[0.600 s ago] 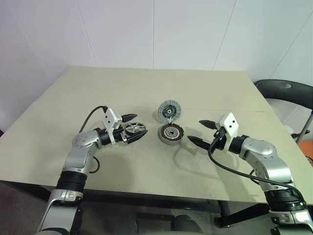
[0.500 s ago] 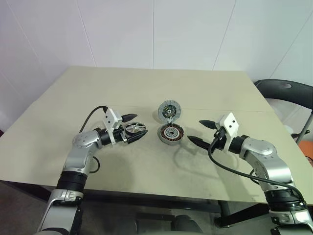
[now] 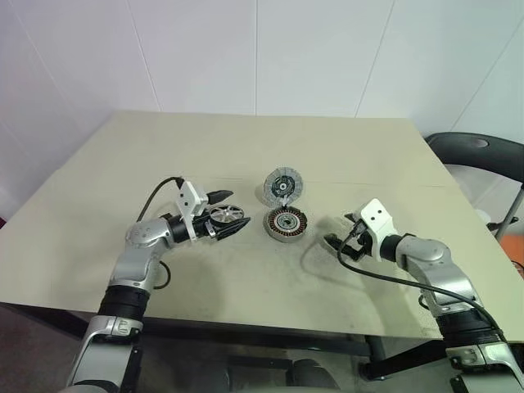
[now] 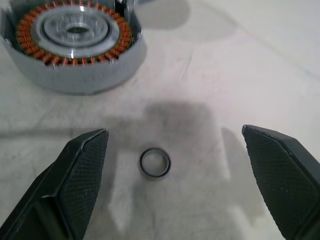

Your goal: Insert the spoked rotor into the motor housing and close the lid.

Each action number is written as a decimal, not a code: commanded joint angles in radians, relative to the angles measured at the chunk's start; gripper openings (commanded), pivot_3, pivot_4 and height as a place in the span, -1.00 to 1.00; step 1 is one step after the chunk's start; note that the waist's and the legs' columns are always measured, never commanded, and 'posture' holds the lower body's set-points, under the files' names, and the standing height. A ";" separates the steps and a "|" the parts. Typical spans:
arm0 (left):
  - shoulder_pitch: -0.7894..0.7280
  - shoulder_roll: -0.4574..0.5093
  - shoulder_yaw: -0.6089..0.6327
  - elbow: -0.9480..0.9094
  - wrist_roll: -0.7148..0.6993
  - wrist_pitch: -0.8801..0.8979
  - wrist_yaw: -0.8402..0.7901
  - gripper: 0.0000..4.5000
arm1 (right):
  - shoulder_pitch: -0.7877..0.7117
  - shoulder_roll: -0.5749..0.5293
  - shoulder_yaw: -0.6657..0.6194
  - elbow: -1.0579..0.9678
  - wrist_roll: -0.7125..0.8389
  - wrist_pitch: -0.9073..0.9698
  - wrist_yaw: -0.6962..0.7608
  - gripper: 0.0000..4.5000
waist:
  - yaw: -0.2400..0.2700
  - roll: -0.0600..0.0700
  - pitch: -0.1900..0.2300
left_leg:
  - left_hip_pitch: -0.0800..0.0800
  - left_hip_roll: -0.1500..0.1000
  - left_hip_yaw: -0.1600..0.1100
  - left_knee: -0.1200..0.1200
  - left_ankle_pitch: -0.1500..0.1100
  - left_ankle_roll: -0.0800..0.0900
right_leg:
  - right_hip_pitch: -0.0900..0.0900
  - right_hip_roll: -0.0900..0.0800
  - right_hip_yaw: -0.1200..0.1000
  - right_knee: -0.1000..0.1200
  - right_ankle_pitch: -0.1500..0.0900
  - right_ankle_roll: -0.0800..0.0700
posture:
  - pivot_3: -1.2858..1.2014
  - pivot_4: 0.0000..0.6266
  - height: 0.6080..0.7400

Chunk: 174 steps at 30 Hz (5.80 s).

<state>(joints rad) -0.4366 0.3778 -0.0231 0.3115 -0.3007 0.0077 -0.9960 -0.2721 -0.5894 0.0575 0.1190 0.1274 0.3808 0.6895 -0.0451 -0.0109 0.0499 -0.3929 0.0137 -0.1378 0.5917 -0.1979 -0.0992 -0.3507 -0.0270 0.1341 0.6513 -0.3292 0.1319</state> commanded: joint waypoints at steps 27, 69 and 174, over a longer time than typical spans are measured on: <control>0.004 0.015 -0.001 -0.043 0.045 -0.044 0.030 1.00 | -0.039 0.049 -0.001 0.020 0.057 0.311 0.042 0.99 | -0.011 -0.001 -0.001 | 0.002 0.000 0.000 0.000 0.000 0.000 | 0.002 0.000 0.000 0.000 0.000 0.000 | 0.03 -1.00 1.00; 0.048 0.040 -0.001 -0.040 0.074 -0.054 0.064 1.00 | -0.359 0.368 0.086 0.107 0.042 0.339 -0.209 -0.69 | -0.026 0.001 0.001 | 0.000 0.000 -0.001 -0.002 0.000 0.000 | -0.002 0.000 0.000 0.001 0.000 0.000 | 0.03 -1.00 1.00; 0.048 0.042 0.002 -0.058 0.066 -0.030 0.084 1.00 | -0.316 0.285 0.000 -0.012 0.221 0.377 -0.013 -0.99 | -0.024 0.002 0.002 | -0.003 0.000 -0.001 -0.004 0.000 0.000 | -0.005 0.000 0.000 -0.001 0.000 0.000 | 0.03 -1.00 1.00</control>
<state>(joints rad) -0.3675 0.4109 -0.0305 0.2861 -0.2284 -0.0147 -0.9131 -0.5618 -0.2946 0.0541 0.1123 0.3617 0.7781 0.6821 -0.0695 -0.0086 0.0514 -0.3960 0.0138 -0.1385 0.5876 -0.1979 -0.0993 -0.3555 -0.0271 0.1338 0.6506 -0.3290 0.1323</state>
